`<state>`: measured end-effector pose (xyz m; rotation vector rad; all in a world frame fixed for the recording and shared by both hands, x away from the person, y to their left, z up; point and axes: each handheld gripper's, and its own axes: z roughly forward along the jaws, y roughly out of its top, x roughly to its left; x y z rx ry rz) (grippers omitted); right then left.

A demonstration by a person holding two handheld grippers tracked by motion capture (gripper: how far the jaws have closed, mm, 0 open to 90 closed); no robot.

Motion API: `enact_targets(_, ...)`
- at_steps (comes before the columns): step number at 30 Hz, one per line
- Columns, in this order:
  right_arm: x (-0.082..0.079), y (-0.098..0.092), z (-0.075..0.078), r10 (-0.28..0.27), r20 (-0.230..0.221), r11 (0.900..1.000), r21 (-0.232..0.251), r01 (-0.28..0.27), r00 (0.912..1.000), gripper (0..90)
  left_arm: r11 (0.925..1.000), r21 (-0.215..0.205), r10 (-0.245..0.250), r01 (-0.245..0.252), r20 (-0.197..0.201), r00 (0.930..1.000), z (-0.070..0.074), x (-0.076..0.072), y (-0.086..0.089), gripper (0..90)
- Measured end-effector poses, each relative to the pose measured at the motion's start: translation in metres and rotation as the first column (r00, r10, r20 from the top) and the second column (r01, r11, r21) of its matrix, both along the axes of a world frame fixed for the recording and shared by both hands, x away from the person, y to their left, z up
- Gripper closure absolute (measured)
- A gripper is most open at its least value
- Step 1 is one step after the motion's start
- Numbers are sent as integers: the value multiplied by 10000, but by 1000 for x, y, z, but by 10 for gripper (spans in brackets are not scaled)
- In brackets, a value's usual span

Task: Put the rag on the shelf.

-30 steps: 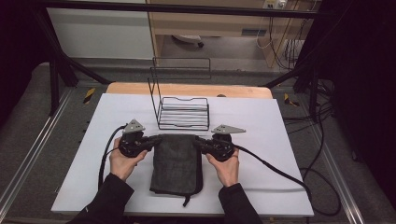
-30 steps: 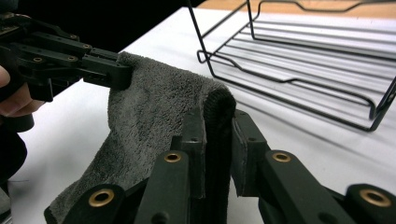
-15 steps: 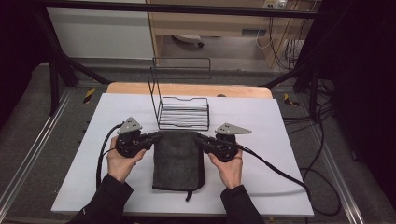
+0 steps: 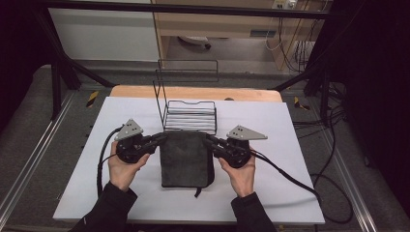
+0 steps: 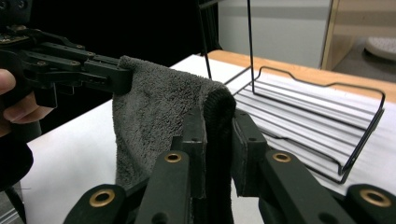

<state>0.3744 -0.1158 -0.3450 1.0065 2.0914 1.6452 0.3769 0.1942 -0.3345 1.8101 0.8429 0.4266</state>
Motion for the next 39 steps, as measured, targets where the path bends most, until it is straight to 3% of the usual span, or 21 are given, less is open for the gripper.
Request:
enact_targets(8, -7, -4, 15, 20, 556, 9998, 206, -31, 9985, 784, 9996, -266, 98, -82, 624, 9980, 15, -7, -2, 805)
enact_targets(21, -15, -7, 37, -115, 1521, 9994, 346, 63, 9883, 784, 9966, -819, 232, -131, 1236, 9921, 32, -8, -4, 805)
enact_targets(31, -15, -5, 58, -308, 2131, 9981, 584, 188, 9765, 784, 9892, -1443, 500, -249, 1728, 9837, 51, -5, -7, 805)
enact_targets(39, -14, -4, 71, -417, 2463, 9969, 749, 239, 9683, 784, 9857, -1654, 695, -335, 2171, 9737, 62, -4, -10, 806)
